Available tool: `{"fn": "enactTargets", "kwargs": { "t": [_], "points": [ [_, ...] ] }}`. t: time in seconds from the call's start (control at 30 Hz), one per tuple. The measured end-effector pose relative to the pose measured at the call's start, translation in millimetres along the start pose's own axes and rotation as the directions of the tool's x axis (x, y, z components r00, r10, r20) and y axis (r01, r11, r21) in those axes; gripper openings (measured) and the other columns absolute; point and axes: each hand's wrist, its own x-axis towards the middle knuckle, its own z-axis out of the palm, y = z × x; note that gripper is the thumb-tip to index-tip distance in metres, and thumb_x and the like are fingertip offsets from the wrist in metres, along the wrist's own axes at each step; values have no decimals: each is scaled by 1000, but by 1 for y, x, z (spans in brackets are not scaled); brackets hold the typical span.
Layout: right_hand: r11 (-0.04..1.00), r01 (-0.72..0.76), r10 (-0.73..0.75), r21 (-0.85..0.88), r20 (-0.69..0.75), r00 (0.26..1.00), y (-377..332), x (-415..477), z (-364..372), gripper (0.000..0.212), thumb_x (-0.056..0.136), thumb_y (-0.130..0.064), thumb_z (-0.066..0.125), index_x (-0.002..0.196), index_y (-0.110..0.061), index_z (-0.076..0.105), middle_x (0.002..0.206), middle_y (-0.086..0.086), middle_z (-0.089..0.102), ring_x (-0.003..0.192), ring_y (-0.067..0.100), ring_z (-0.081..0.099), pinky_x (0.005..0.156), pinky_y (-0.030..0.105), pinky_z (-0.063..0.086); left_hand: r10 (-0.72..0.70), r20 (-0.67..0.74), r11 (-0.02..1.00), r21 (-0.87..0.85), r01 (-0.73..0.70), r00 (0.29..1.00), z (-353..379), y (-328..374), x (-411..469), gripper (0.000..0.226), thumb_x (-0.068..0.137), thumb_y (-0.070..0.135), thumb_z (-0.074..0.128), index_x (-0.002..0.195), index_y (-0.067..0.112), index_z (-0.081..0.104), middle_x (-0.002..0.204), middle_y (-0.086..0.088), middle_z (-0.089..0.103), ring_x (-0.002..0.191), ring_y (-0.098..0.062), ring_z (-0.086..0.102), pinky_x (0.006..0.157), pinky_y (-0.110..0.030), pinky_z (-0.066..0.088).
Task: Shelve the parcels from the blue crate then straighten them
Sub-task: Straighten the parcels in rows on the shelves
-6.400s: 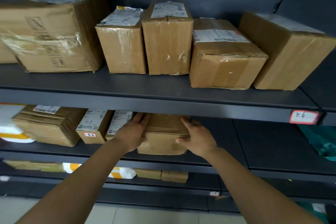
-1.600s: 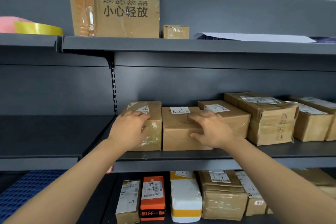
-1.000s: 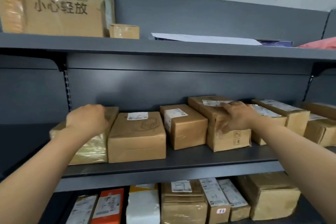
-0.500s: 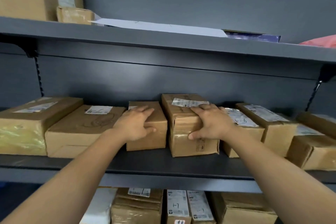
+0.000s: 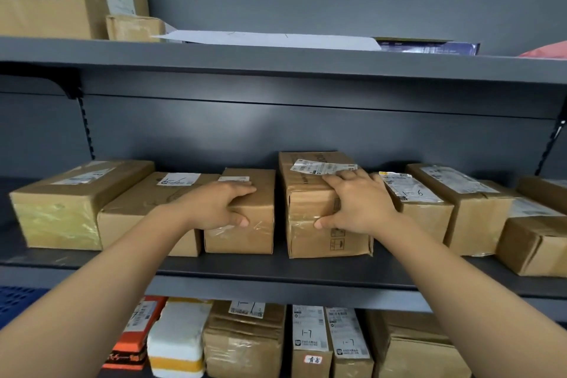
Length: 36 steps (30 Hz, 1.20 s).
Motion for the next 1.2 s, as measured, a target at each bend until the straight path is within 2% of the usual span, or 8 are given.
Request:
{"fn": "enactTargets", "kwargs": {
  "t": [0.27, 0.5, 0.87, 1.03, 1.13, 1.2],
  "points": [
    [1000, -9, 7, -21, -58, 998, -20, -8, -1, 94, 70, -78, 59, 148, -32, 31, 150, 0, 40, 139, 25, 32, 113, 47, 22, 33, -18, 998, -48, -34, 999, 2, -2, -9, 76, 88, 35, 67, 151, 29, 26, 157, 9, 24, 144, -11, 22, 113, -22, 17],
    [999, -17, 14, -33, -71, 997, -29, -12, -1, 92, 72, -77, 58, 148, -30, 32, 150, 0, 40, 139, 26, 32, 114, 48, 22, 75, -54, 997, 8, -74, 996, 7, -8, -11, 75, 90, 36, 64, 152, 27, 22, 159, 8, 18, 146, -10, 17, 116, -25, 12],
    [1000, -14, 13, -7, -67, 998, -12, -21, -6, 96, 72, -71, 64, 149, -28, 26, 151, 1, 37, 141, 23, 29, 118, 46, 16, 58, -54, 998, 24, -57, 997, 5, -5, -14, 76, 90, 40, 62, 152, 30, 19, 159, 8, 18, 145, -12, 19, 115, -26, 15],
    [988, -144, 142, -48, -46, 989, 38, -39, -14, 102, 70, -67, 70, 151, -25, 25, 155, 2, 32, 144, 23, 23, 118, 43, 14, 14, -36, 997, -77, -17, 999, 1, -3, -14, 75, 88, 40, 66, 151, 31, 26, 156, 6, 27, 141, -14, 29, 113, -28, 24],
    [957, -282, 282, -66, -14, 959, 79, -52, -15, 101, 70, -61, 73, 151, -26, 24, 155, 3, 31, 143, 26, 25, 115, 45, 22, -25, 6, 992, -123, 25, 1000, -2, -2, -12, 73, 88, 36, 67, 150, 32, 28, 155, 7, 29, 139, -15, 32, 111, -28, 27],
    [926, -372, 375, -63, 33, 927, 104, -61, -15, 102, 69, -56, 76, 151, -27, 23, 154, 5, 34, 141, 28, 29, 113, 45, 29, -57, 53, 989, -136, 64, 997, -5, -1, -10, 72, 89, 27, 66, 149, 34, 28, 155, 5, 30, 136, -15, 36, 108, -28, 30]
  ]
}}
